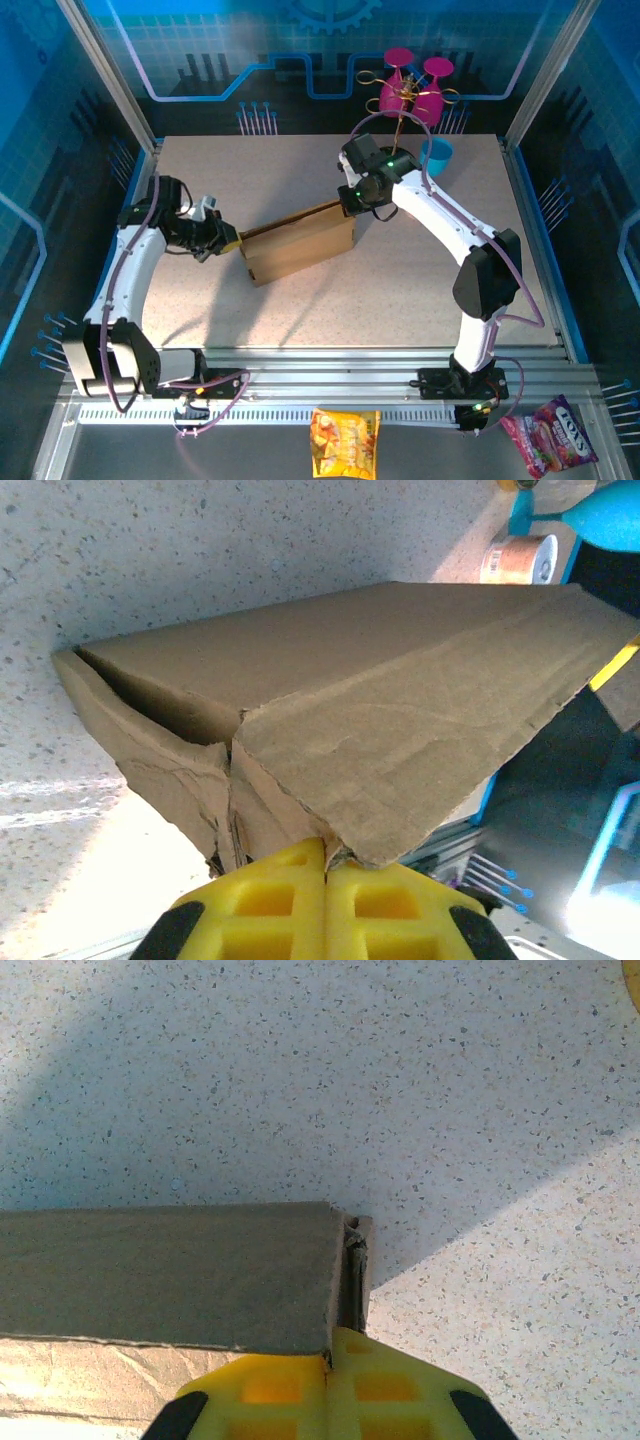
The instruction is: Fold the paper box
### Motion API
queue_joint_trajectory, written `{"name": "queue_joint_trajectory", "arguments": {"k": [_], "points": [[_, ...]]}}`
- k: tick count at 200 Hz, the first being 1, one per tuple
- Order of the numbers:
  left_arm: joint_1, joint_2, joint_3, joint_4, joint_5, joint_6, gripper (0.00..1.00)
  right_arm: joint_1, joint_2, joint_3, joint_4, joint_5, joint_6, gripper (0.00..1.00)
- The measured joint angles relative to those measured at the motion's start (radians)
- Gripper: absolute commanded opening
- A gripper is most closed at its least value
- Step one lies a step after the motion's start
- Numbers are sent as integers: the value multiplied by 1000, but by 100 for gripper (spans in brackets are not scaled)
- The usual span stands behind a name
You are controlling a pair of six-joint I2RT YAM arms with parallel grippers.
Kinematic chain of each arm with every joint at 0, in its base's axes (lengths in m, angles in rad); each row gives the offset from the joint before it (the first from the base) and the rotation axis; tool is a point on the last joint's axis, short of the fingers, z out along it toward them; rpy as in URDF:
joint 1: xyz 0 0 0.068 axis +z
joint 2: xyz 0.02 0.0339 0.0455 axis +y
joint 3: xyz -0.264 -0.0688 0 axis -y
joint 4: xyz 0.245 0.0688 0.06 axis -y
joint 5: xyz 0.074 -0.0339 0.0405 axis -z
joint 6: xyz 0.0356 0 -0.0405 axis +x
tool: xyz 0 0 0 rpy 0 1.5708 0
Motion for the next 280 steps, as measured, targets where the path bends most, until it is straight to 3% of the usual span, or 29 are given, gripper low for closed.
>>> {"name": "queue_joint_trajectory", "arguments": {"k": [66,146,280], "points": [[14,10,0,10,28,-24,0,0,11,16,-9,1,0,0],[18,10,20,-55,-36,79,0,1,17,23,-8,-19,0,0],[18,-39,-17,-56,-87,116,0,3,17,23,-8,-37,-3,0]]}}
